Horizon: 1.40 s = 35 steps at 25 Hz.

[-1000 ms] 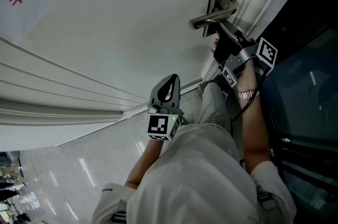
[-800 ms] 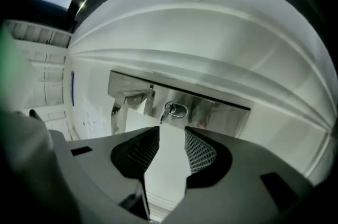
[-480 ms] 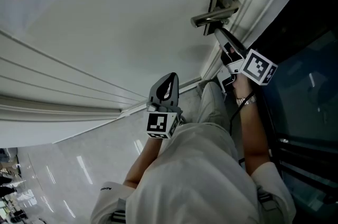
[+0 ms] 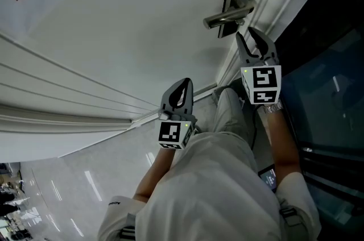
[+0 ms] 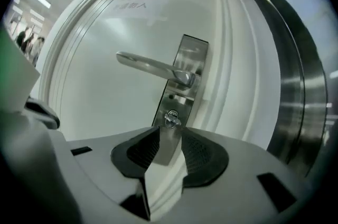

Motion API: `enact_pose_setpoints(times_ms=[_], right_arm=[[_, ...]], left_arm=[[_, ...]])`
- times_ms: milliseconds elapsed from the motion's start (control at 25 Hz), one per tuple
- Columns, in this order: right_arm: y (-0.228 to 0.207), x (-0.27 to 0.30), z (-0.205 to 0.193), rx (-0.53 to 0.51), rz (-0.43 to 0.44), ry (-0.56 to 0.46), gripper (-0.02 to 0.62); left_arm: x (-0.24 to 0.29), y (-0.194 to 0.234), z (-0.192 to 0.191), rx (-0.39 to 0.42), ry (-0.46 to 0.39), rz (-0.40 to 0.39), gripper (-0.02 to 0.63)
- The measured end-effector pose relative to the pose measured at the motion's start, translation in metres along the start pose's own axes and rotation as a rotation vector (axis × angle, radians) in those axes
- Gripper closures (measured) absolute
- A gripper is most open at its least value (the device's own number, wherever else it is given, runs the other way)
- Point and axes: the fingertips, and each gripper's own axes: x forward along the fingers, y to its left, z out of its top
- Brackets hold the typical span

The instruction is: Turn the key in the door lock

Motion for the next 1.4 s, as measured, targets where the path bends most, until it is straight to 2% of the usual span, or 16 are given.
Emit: enact_pose_setpoints(times_ms=[80,240,360,480,560,680,920,1000,1120,1280,1400], right_arm=[[-0.001,-0.001,0.003,-0.142,-0.041,0.003,0.472],[0.001,0.000,0.006,-0.352,-0.070,0.016,0.472],[0.003,0.003,0.008,-0.576,-0.121,0.013,0.472],[0.005,0.008,0.008,-0.693,-0.142,0.018,0.472],[0.005,0.011,0.008,-0.723,-0.146,0.030,0.472],[0.005,0.015,0.008,-0.767,-0.156,0.042,0.472],[0.005,0.023,0.008,-0.765,-0.153,0.062,0.472],[0.005,0.025,0.009,-0.773,-0.156,0.066,0.477],[0.005,0.027,0.011,-0.788,-0.165,0.066,0.508],[0.004,0.029,0.010,-0.799,-0.173,0.069,0.580],[0.003,0.029,0.009,-0.759,-0.168,0.070,0.583]], left_arm=[[0.000,0.000,-0.001,-0.002,0.003,-0.002,0.597],[-0.002,-0.001,-0.009,-0.007,0.037,-0.007,0.597],[0.000,-0.001,-0.003,-0.005,0.011,-0.004,0.597],[-0.001,0.000,-0.004,-0.011,0.013,-0.001,0.597],[-0.003,0.002,-0.009,-0.022,0.033,0.005,0.597],[-0.003,0.004,-0.006,-0.021,0.018,0.012,0.597],[-0.004,0.005,-0.014,-0.025,0.040,0.018,0.597],[-0.002,0.004,-0.010,-0.024,0.024,0.017,0.597],[-0.001,0.005,-0.006,-0.024,0.013,0.017,0.597],[-0.001,0.005,-0.011,-0.030,0.030,0.019,0.597],[0.000,0.006,-0.006,-0.027,0.011,0.022,0.597]])
